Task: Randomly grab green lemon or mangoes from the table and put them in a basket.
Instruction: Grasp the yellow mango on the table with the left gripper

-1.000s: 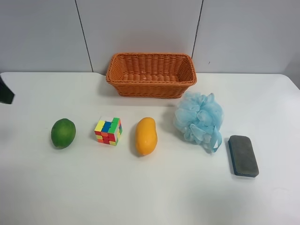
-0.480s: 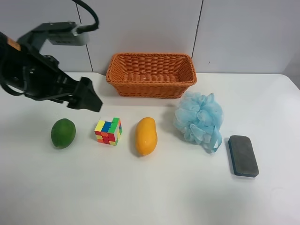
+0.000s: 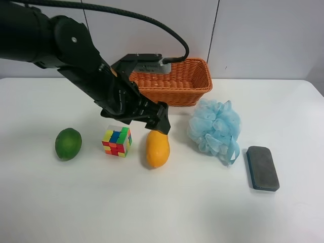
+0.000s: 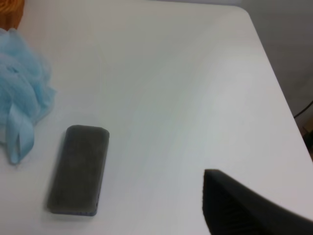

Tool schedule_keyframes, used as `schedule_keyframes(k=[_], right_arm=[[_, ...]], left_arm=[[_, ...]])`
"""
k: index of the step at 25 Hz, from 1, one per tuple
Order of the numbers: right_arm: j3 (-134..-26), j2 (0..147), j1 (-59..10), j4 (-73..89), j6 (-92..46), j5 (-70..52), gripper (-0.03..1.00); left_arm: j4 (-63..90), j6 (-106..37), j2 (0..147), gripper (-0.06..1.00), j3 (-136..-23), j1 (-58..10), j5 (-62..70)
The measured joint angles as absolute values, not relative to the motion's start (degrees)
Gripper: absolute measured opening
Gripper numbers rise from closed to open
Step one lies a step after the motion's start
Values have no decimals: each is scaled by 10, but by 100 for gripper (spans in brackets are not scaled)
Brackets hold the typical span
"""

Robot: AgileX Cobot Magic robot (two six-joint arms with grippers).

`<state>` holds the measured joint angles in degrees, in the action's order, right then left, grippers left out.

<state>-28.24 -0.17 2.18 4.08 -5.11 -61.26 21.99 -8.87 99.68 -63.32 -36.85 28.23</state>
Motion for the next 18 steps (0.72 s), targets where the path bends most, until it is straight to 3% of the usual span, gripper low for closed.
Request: schedule_keyframes(k=[18], right_arm=[[-282,-2,22,41,-51,-613,81]], left_arm=[[292,-87,1148,97,-697,-369,281]])
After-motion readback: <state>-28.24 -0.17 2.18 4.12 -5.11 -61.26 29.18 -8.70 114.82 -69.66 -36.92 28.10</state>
